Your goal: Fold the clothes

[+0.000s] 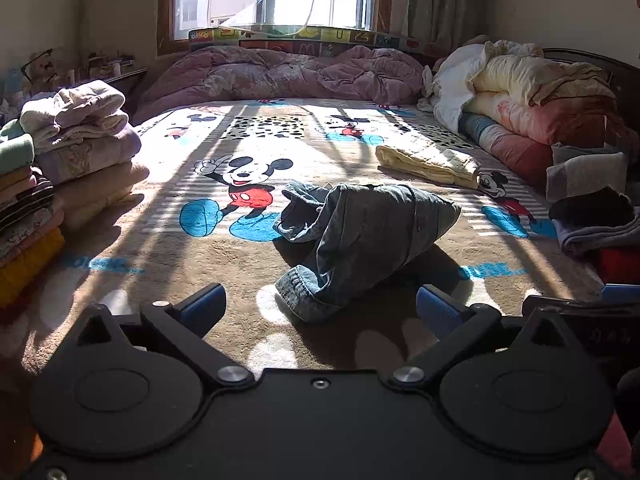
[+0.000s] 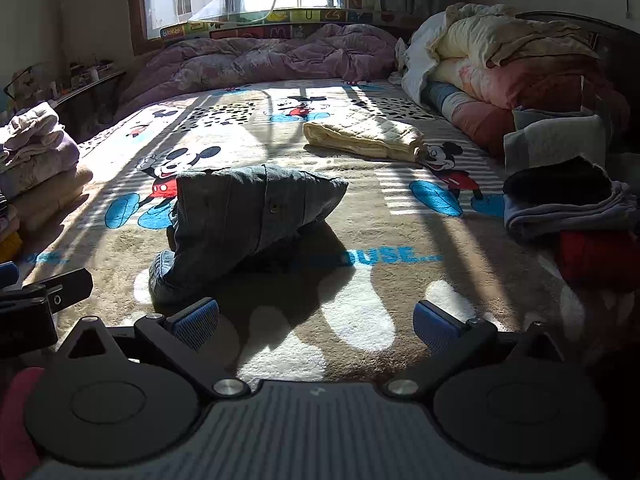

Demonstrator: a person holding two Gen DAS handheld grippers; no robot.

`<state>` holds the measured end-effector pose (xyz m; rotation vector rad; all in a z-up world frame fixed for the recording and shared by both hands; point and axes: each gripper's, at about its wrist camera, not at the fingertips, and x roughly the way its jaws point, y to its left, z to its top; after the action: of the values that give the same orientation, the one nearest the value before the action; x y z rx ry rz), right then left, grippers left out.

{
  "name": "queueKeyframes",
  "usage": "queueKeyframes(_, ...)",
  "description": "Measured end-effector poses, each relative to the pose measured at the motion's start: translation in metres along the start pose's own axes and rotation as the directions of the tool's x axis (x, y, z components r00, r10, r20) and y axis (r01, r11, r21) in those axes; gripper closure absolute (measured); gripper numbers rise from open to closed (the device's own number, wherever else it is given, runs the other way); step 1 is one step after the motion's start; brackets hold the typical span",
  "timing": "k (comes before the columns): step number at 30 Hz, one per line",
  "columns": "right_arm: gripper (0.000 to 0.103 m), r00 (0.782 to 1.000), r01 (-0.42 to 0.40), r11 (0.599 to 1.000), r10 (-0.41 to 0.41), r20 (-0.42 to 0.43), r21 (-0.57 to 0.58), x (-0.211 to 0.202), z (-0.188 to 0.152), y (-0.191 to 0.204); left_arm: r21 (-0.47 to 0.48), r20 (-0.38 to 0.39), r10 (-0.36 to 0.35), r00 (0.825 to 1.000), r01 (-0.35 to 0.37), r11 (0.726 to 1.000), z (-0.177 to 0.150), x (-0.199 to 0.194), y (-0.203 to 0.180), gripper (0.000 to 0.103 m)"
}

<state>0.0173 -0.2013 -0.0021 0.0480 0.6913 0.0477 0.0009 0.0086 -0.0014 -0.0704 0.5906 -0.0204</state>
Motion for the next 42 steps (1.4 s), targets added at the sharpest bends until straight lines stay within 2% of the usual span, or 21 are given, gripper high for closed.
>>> queueKeyframes(13,0.001,1.0,0.007,1.0,-0.007,-0.014,-0.011,0.001,-0.003,0.004,0.018,-0.011,0.021,1.0,-0.02,1.0,-0.001,0.004,-0.007,0.0)
queueKeyframes(42,0.001,1.0,0.012,1.0,-0.012,-0.011,-0.019,0.002,-0.003,0.005,-0.002,-0.02,0.01,1.0,-0.01,1.0,-0.003,0.006,-0.005,0.0)
